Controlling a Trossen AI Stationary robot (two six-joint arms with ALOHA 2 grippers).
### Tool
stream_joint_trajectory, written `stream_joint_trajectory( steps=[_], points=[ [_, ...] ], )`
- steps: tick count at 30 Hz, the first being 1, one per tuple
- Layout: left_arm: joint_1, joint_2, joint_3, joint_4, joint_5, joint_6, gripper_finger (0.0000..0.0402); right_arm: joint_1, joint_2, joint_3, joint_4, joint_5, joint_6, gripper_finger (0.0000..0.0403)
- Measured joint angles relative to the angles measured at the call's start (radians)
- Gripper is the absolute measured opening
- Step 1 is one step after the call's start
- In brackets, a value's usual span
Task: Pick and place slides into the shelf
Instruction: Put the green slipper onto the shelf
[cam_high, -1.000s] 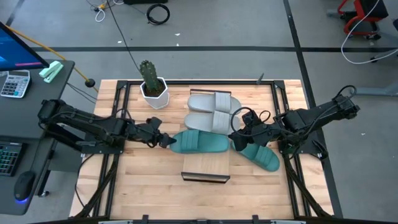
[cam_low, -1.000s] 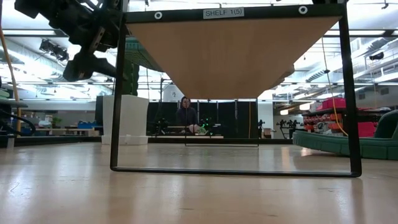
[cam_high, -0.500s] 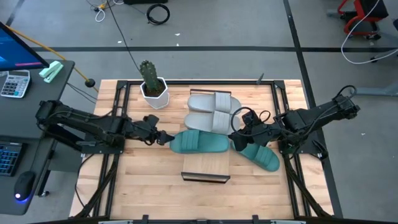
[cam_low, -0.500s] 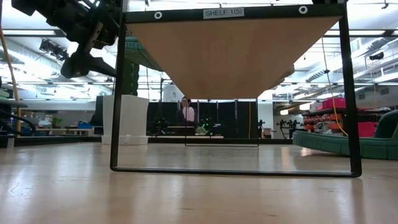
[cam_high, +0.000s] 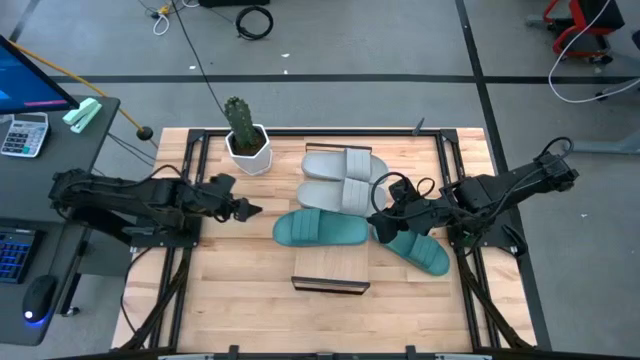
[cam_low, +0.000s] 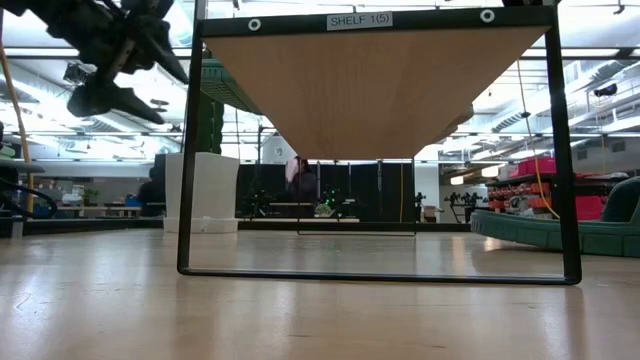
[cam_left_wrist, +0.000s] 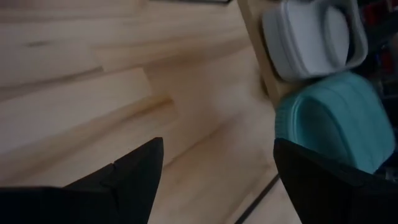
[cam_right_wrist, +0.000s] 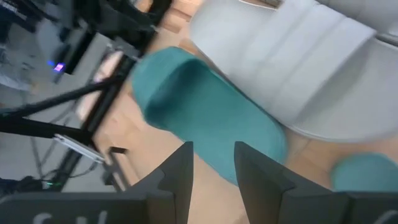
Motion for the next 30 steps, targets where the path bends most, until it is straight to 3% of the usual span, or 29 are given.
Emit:
stream_joint_trajectory(
  steps=[8,15,22,30],
  points=[
    [0.028,-0.134,0.0,-0.026,-0.053,0.0,0.0303,0.0,-0.048,0.0,-0.167,0.0,0.051,0.0123],
    [0.03,-0.17,0.0,-0.027,-0.076,0.002,0.0302,0.033,-0.11,-0.002,-0.346,0.003,0.122,0.0123],
    [0.03,-0.166,0.0,-0.025,-0.078,0.025,0.0302,0.137,-0.173,-0.104,-0.4,0.006,0.308,0.0123],
    [0.03,-0.166,0.0,-0.022,-0.078,0.025,0.0302,0.303,-0.212,-0.258,-0.398,0.006,0.631,0.0123]
  ],
)
